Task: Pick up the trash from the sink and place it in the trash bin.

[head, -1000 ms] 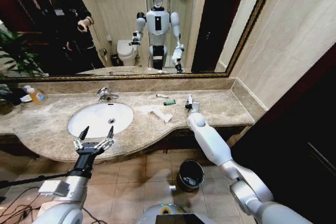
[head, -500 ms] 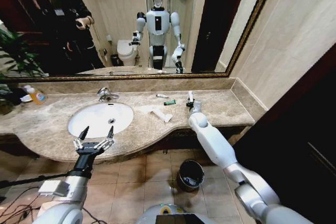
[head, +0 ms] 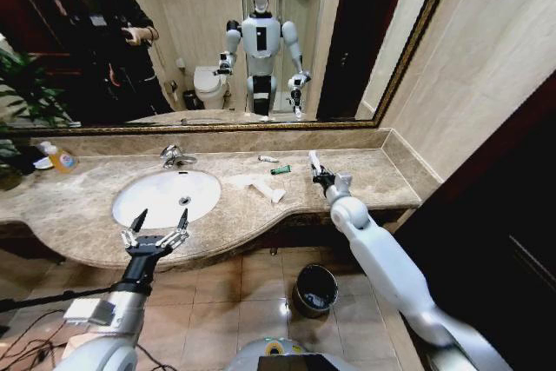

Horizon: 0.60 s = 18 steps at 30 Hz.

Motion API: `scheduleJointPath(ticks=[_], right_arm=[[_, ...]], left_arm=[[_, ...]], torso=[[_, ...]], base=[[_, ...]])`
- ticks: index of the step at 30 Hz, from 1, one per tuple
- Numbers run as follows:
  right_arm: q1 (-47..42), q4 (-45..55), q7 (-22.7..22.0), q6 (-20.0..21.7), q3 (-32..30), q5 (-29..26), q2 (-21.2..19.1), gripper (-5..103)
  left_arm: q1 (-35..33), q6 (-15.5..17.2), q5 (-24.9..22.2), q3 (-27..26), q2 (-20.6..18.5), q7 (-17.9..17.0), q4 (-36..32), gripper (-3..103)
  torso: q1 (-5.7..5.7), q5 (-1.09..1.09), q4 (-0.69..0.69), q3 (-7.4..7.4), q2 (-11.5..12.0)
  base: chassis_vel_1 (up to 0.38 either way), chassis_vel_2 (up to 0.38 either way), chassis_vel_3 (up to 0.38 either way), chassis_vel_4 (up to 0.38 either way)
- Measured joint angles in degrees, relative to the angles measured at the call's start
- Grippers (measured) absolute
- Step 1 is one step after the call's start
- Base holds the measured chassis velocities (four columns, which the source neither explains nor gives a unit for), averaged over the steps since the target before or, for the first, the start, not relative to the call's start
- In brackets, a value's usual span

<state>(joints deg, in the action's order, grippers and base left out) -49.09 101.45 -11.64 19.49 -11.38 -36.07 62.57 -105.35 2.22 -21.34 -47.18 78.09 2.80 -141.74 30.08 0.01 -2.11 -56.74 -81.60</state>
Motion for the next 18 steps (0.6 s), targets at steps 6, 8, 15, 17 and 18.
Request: scheduleJointPath(ticks=[6, 8, 15, 17, 18], right_arm=[[-9.5, 4.6, 12.8, -6.3, -5.5, 0.3, -3.6, 23], [-11.4, 6.7, 12.8, -6.7, -6.3, -0.3, -4.1, 23], [-22.3, 15.2, 14.6, -7.6, -14.3, -1.5, -4.6, 23], [-24.0, 15.8, 15.8, -7.8, -15.6, -1.5, -4.5, 23], [-26.8, 16.4, 19.0, -8.2, -18.0, -1.5, -4.3, 23]], left_arm=[[0.0, 0.0, 0.0, 0.0, 0.0, 0.0, 0.0, 100], [0.0, 0.0, 0.0, 0.0, 0.0, 0.0, 0.0, 100], [0.0, 0.0, 0.0, 0.0, 0.0, 0.0, 0.0, 100], [0.0, 0.0, 0.0, 0.0, 0.0, 0.0, 0.0, 100], [0.0, 0.0, 0.0, 0.0, 0.0, 0.0, 0.0, 100]], torso=[[0.00, 0.01, 0.02, 0.00, 0.0], [0.00, 0.01, 0.02, 0.00, 0.0], [0.00, 0.00, 0.00, 0.00, 0.0], [0.00, -0.01, 0.01, 0.00, 0.0], [0.00, 0.00, 0.01, 0.00, 0.0]], base=[[0.000, 0.000, 0.000, 0.000], [0.000, 0.000, 0.000, 0.000], [0.000, 0.000, 0.000, 0.000], [0.000, 0.000, 0.000, 0.000], [0.000, 0.000, 0.000, 0.000]])
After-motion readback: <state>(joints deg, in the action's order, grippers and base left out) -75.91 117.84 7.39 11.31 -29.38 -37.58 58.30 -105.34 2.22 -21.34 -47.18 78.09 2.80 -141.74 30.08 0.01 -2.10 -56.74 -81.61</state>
